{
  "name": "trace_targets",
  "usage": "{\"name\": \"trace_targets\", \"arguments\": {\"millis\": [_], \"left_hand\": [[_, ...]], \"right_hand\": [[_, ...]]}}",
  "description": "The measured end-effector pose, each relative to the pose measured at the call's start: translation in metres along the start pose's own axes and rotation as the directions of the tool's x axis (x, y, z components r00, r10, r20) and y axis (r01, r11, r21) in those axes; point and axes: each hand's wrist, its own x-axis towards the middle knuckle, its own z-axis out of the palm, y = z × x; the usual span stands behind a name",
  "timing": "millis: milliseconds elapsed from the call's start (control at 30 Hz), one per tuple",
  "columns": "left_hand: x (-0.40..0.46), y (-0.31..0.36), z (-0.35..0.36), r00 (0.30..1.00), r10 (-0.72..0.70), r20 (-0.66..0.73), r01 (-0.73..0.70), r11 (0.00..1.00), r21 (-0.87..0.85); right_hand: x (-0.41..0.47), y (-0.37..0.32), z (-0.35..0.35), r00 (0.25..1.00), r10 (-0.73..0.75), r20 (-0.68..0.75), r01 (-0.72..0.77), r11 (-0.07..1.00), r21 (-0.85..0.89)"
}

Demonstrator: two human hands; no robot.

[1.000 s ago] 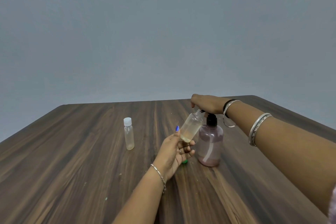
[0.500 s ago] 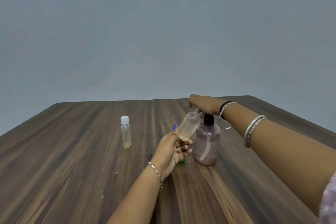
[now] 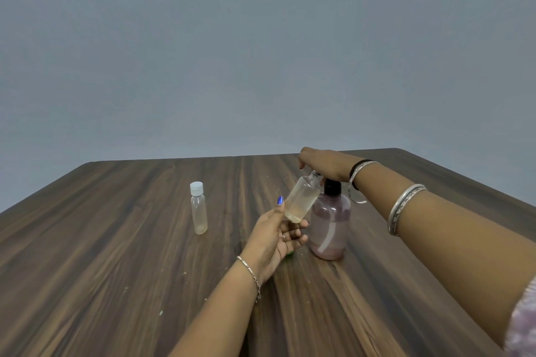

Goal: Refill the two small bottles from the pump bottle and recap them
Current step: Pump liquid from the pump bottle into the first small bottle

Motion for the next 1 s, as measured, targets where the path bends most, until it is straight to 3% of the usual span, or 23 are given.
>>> {"name": "trace_targets", "arguments": {"millis": [233,800,1000], "left_hand": [[-0.0039,0.0004,0.0006,1.0,0.0,0.004,0.001,1.0,-0.008],[-0.0059,0.0005,-0.0011,1.0,-0.005,0.001,0.005,1.0,-0.007],[-0.0034,0.0026,-0.0003,1.0,0.014,0.016,-0.014,1.0,-0.018]], "right_hand": [[0.0046,-0.0026,-0.0059,0.999,-0.038,0.006,0.038,0.996,-0.075],[-0.0011,-0.003,-0.0051,0.999,-0.032,0.014,0.032,0.999,0.013],[0.0002,-0.0061,-0.008,1.0,-0.013,0.022,0.013,0.999,-0.03]]}}
